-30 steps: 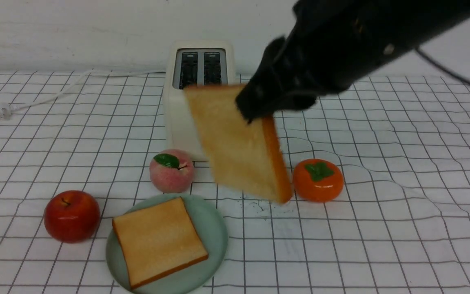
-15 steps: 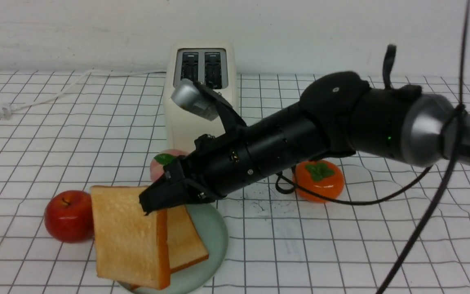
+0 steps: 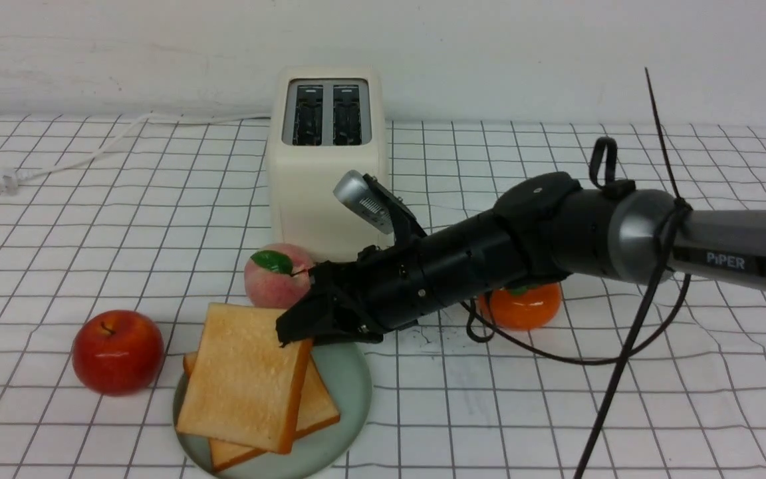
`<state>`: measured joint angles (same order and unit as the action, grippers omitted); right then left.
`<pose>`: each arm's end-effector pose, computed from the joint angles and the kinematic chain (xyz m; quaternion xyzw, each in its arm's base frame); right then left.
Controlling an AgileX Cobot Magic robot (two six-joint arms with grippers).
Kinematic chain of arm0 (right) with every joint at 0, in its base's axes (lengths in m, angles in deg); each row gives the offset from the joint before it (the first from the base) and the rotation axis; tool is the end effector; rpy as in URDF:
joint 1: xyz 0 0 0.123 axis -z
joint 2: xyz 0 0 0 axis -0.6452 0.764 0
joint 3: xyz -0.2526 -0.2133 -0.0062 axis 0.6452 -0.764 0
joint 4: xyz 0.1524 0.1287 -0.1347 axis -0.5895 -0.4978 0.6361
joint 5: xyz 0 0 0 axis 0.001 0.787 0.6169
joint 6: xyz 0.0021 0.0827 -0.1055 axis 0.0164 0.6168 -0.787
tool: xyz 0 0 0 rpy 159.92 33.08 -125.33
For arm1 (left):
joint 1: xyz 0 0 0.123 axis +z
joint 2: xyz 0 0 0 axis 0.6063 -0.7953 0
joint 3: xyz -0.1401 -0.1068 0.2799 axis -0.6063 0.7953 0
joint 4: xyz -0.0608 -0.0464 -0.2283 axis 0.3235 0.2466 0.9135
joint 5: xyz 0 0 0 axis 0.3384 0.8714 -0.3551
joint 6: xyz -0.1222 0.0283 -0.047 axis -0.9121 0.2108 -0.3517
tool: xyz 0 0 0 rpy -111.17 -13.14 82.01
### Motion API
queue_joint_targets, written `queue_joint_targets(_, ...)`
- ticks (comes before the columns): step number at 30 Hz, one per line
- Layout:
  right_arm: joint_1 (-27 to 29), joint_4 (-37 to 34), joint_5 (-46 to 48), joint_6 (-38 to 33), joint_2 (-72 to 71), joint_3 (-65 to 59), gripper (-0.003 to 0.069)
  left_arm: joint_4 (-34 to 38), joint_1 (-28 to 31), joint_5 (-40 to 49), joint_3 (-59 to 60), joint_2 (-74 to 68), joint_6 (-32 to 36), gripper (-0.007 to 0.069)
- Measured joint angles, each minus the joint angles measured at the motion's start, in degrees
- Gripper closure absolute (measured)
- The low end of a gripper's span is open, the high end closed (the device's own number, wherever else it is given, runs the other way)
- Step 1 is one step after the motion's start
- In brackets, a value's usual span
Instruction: Take toasted bread from bread machine on white checkered table place on plate.
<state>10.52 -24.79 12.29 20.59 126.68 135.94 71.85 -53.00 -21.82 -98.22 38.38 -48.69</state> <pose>0.3682 0.3210 0.2275 -0.1393 0.8472 0.4958 0.1305 0.0263 -0.0223 0.3214 0.1105 0.7618 -0.1508 0.6202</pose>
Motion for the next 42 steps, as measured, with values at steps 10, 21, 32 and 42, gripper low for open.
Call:
queue_joint_targets(10,6.55,16.04,1.45,7.85,-4.62,0.00,0.0165,0.05,0.00,0.06,0.00,0.00,0.00,0.0622)
queue_joint_targets(21,11.90,45.87,18.91,24.09,-33.26,-0.09,0.0562,0.35,0.00,-0.55,0.00,0.84,-0.18,0.0637)
queue_joint_targets(32,11.90,63.56,23.33,36.66,-65.57,-15.08,0.0662,1.51,0.00,0.65,1.91,13.05,-9.21,0.0637)
queue_joint_targets(42,11.90,68.75,10.19,50.97,-107.22,-44.69,0.0659,4.75,0.00,-9.78,14.22,13.71,-10.49,0.0637)
